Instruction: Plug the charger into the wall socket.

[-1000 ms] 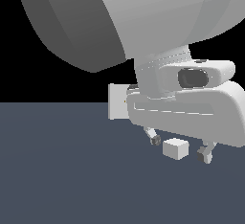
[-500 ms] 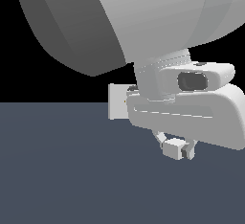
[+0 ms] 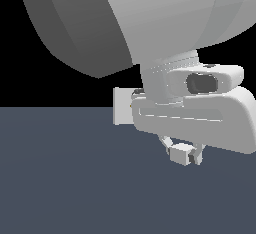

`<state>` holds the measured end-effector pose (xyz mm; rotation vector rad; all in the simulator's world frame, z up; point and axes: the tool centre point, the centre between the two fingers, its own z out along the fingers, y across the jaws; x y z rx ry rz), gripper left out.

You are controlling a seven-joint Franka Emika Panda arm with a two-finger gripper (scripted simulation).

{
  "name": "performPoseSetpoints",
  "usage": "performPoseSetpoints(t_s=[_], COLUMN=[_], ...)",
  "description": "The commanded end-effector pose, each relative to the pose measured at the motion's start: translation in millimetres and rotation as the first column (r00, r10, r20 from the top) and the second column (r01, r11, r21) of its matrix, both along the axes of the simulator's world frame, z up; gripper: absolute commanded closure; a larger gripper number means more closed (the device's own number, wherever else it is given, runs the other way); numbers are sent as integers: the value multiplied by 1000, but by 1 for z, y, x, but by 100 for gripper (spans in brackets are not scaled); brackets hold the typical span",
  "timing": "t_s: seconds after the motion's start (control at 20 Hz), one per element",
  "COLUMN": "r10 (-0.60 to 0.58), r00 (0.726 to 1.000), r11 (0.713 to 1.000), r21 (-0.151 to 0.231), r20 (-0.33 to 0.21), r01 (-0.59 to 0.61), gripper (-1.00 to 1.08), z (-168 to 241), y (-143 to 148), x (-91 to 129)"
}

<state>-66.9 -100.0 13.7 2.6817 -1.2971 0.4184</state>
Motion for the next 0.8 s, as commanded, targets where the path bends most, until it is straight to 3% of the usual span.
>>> performPoseSetpoints(t_s=[0.0, 0.4, 0.75], r10=[25, 182, 377], r00=[1000, 983, 926], r11=[1000, 983, 926], r21=[-1, -4, -8], r20=[1, 3, 5], r01=[-25, -182, -377], gripper=[108, 108, 108], z=[2, 14, 30], y=[0, 4, 11], x=[2, 14, 28])
